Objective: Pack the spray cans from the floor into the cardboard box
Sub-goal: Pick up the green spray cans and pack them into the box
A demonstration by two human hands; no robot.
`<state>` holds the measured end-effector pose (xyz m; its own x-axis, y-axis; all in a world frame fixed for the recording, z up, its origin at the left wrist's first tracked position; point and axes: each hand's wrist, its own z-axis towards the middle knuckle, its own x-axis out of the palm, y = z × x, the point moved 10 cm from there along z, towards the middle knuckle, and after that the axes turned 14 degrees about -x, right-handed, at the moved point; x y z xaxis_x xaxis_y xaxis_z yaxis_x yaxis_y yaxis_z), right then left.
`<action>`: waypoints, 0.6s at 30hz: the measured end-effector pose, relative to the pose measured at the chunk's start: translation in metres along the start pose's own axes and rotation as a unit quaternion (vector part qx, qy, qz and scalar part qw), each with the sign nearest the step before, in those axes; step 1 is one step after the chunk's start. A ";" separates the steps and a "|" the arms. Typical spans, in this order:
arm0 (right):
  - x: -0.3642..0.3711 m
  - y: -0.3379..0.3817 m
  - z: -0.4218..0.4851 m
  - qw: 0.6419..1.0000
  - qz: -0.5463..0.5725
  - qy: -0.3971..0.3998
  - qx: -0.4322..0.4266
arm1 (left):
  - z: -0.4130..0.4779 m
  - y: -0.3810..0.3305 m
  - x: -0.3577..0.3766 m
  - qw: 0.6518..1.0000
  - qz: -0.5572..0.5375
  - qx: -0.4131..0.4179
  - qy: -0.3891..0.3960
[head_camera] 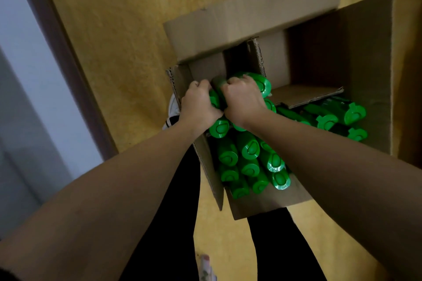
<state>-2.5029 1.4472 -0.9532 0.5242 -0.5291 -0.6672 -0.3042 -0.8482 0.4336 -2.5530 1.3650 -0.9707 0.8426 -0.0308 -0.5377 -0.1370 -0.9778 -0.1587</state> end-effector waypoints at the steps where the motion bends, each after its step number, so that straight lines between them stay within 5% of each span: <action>1: 0.002 0.000 0.002 1.000 0.000 -0.003 -0.002 | 0.000 0.000 0.000 1.000 0.000 0.002 -0.002; 9: 0.013 0.001 0.005 0.999 -0.032 0.017 -0.015 | 0.002 0.004 0.001 1.000 -0.005 0.004 0.002; 18: 0.001 0.000 -0.044 0.999 -0.017 -0.047 -0.004 | -0.033 -0.005 -0.008 0.998 -0.013 0.052 -0.033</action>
<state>-2.4675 1.4484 -0.9272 0.4568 -0.4998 -0.7359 -0.2806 -0.8660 0.4140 -2.5420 1.3629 -0.9378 0.8112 0.0104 -0.5847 -0.1718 -0.9515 -0.2553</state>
